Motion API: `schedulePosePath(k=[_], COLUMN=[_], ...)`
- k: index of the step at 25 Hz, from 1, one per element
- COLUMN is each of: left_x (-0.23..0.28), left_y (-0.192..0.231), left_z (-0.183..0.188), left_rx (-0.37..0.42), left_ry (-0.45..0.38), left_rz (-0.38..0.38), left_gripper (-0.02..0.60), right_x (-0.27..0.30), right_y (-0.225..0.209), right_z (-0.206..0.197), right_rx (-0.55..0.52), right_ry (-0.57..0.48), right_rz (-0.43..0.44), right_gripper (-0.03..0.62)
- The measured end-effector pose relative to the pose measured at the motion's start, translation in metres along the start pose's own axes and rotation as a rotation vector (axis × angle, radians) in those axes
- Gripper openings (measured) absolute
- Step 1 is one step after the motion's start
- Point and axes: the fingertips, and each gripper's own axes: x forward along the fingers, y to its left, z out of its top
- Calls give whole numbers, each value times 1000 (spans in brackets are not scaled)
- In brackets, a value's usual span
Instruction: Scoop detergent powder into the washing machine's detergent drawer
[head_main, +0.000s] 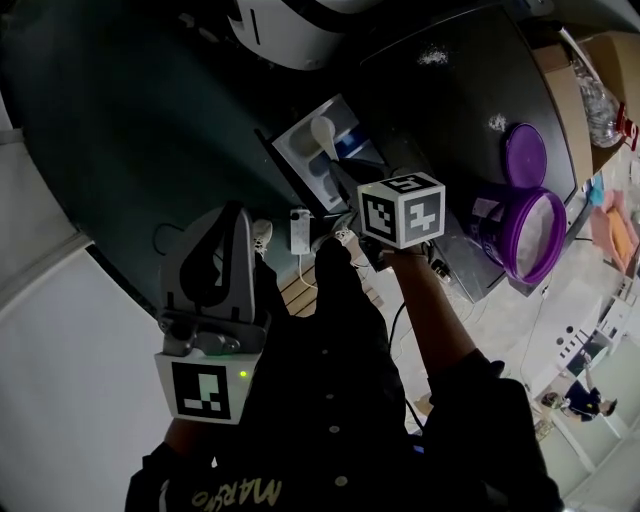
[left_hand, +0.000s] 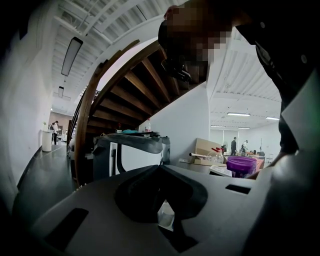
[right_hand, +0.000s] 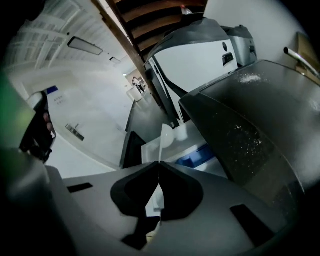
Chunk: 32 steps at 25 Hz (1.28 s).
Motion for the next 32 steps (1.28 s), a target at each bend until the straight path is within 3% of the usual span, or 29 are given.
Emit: schedulePosePath(k=[23,28,32], left_x=[-11,-13,-13], left_y=[0,-2,-5], left_z=[-15,-16,-12], left_rx=[-11,-10,-5], left_ry=[19,18,10], left_rz=[9,7,-5], left_gripper=[14,14,14], right_x=[2,-2,-5], right_y=[-15,-16,-15], right_z=[3,6,5], right_rx=[-1076,-1123,-1024], right_ry=[71,47,19], right_rz=[-658,-699,-643], right_gripper=[31,31,31])
